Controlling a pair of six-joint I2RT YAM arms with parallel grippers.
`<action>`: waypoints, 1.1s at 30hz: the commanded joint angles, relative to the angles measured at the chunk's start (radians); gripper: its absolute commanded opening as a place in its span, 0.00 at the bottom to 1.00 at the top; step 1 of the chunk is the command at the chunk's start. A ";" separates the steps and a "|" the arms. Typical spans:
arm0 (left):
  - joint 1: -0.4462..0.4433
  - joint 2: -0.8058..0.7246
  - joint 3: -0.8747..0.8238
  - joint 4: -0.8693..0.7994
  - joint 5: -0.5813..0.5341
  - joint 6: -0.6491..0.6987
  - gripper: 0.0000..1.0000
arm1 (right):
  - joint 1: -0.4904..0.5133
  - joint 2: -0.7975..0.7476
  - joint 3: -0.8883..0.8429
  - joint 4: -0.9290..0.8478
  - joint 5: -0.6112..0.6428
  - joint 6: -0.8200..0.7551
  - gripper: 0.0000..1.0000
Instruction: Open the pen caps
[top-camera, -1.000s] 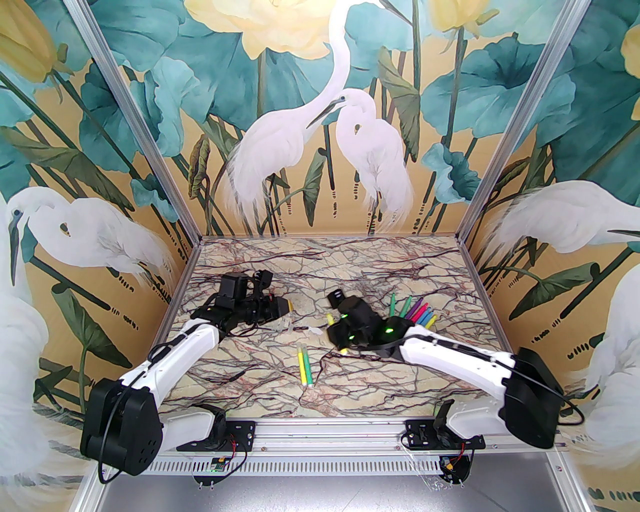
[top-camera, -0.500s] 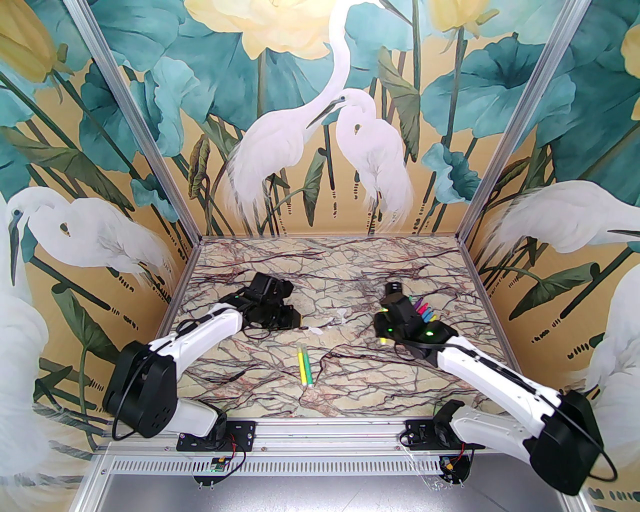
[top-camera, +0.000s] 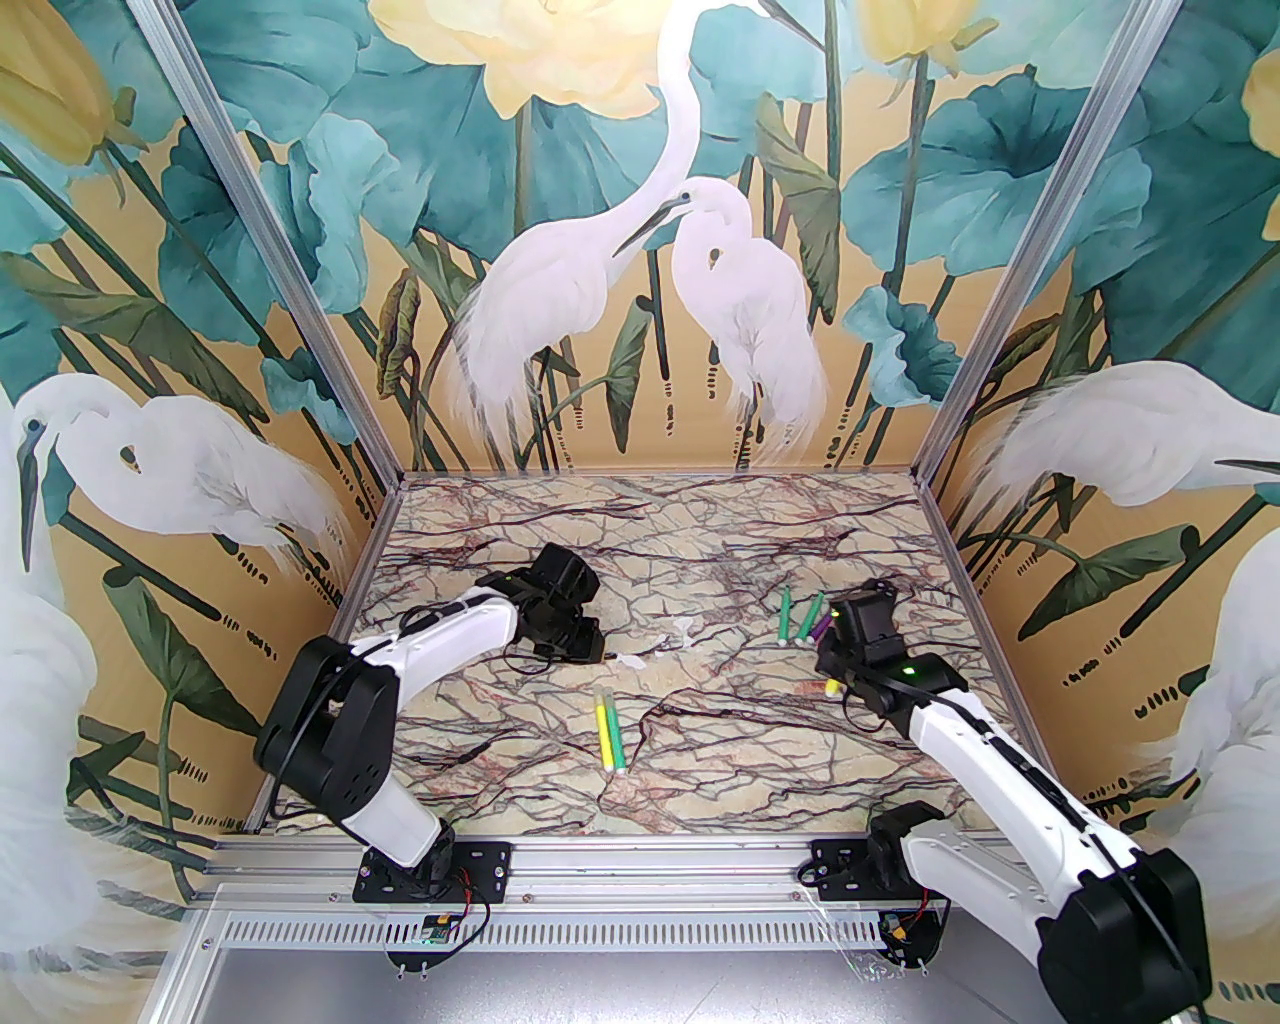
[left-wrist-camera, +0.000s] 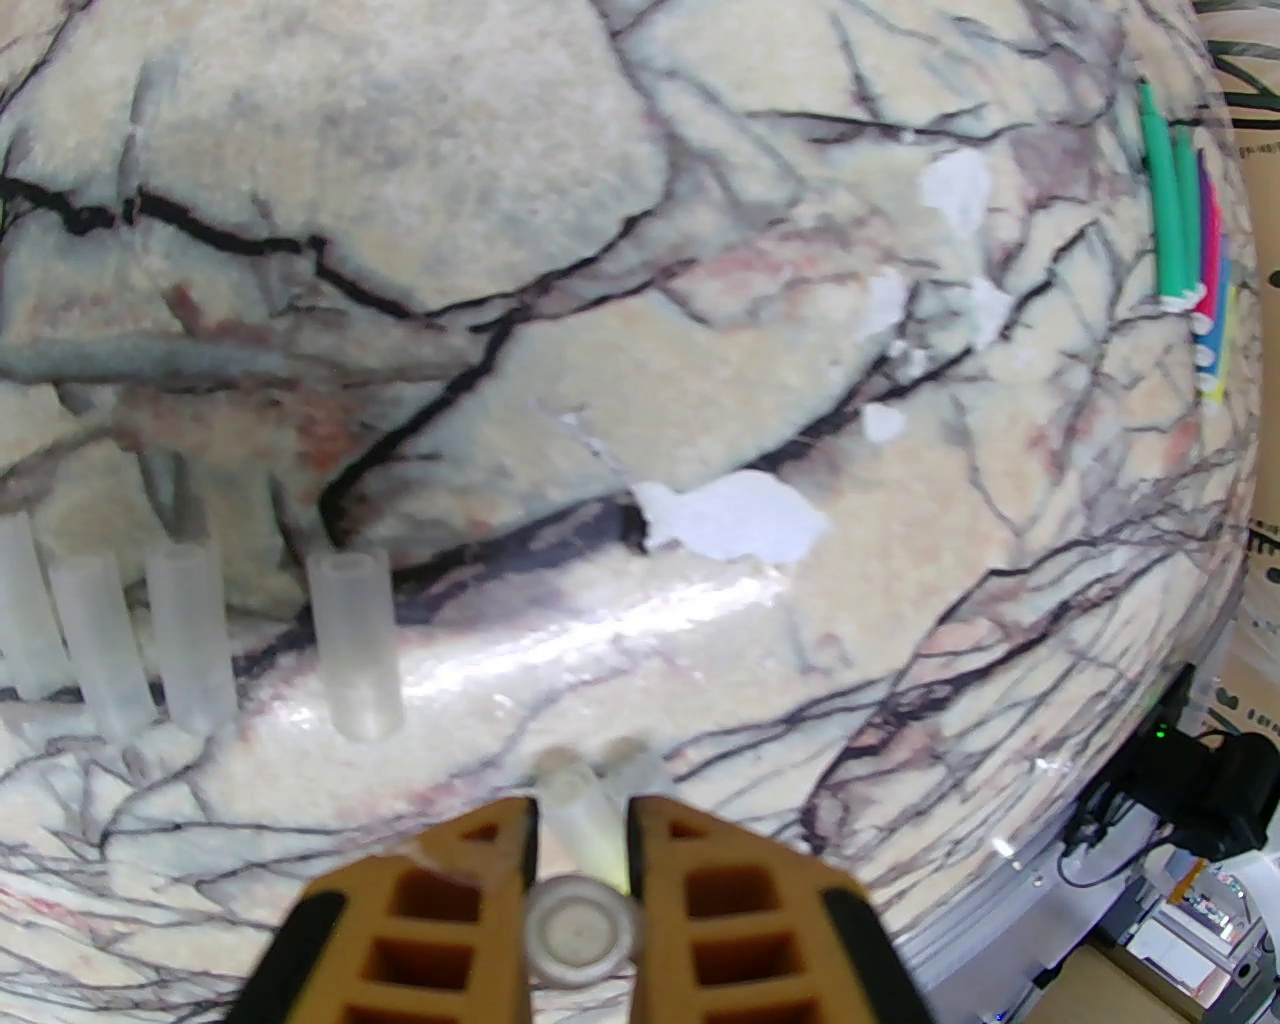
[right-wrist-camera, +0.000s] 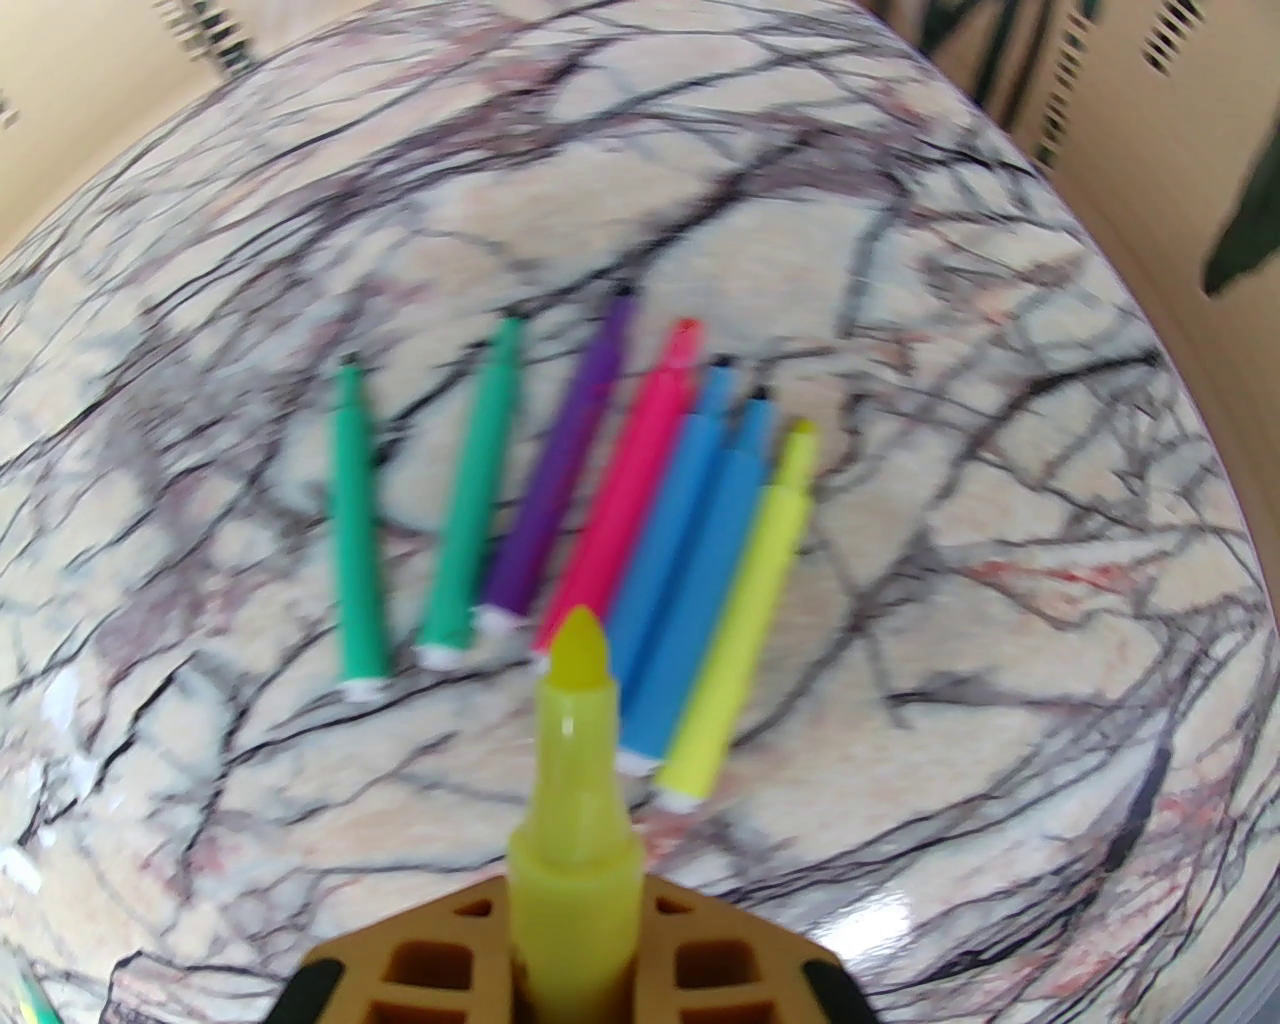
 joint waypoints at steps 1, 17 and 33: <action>-0.013 0.044 0.050 -0.064 -0.093 0.030 0.00 | -0.039 -0.004 -0.025 0.000 -0.001 0.008 0.00; -0.033 0.152 0.092 -0.052 -0.145 0.030 0.00 | -0.266 0.154 -0.097 0.155 -0.111 0.025 0.01; -0.053 0.205 0.122 -0.092 -0.210 0.034 0.04 | -0.338 0.346 -0.075 0.272 -0.172 0.038 0.05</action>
